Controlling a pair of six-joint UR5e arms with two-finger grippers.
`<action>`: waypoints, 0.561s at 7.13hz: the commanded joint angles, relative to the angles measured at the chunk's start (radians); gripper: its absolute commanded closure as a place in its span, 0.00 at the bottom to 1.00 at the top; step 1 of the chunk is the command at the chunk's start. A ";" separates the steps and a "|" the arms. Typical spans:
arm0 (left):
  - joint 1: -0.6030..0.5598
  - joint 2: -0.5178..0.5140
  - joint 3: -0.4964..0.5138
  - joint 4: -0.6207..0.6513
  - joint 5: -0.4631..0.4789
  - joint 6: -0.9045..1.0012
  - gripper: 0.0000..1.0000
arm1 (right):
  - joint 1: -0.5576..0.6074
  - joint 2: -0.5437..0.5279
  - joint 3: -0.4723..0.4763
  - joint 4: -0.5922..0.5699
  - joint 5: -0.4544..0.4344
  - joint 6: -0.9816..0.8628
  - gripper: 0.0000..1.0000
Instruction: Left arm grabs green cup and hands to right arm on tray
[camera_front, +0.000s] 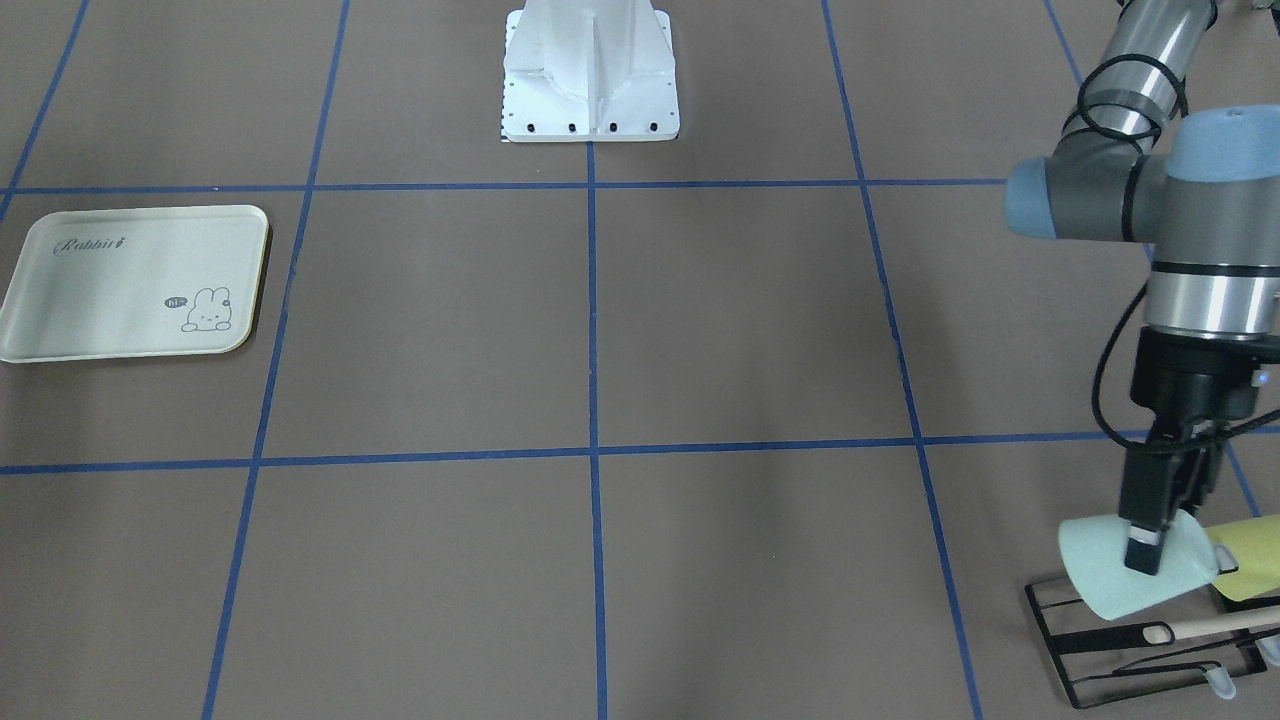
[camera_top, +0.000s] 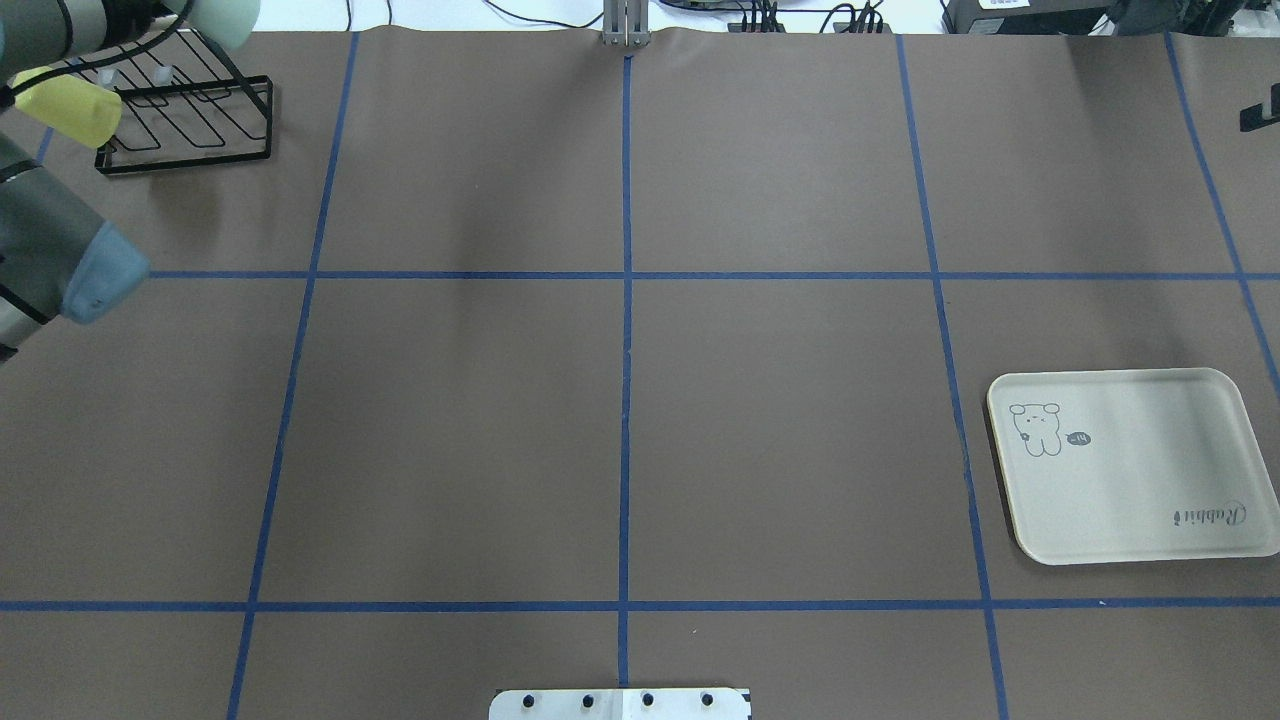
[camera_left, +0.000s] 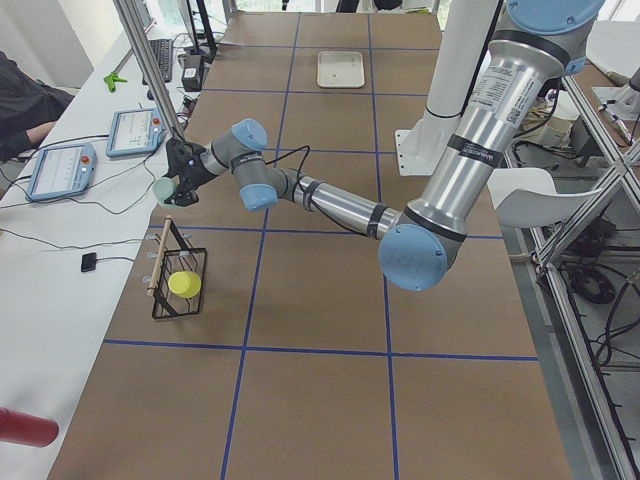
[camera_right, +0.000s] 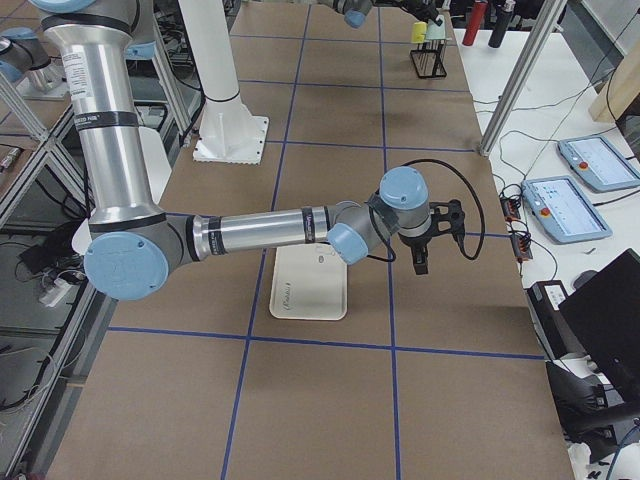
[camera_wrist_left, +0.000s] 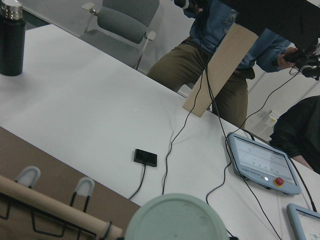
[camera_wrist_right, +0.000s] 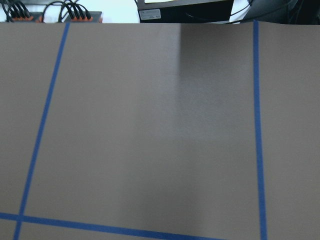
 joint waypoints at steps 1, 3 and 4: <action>0.102 0.000 -0.083 -0.003 -0.002 -0.211 0.72 | -0.062 0.042 0.006 0.177 0.036 0.330 0.01; 0.171 0.000 -0.170 0.002 -0.002 -0.409 0.72 | -0.143 0.079 0.007 0.367 0.034 0.604 0.01; 0.194 0.000 -0.192 0.002 -0.002 -0.498 0.72 | -0.185 0.099 0.010 0.421 0.034 0.679 0.01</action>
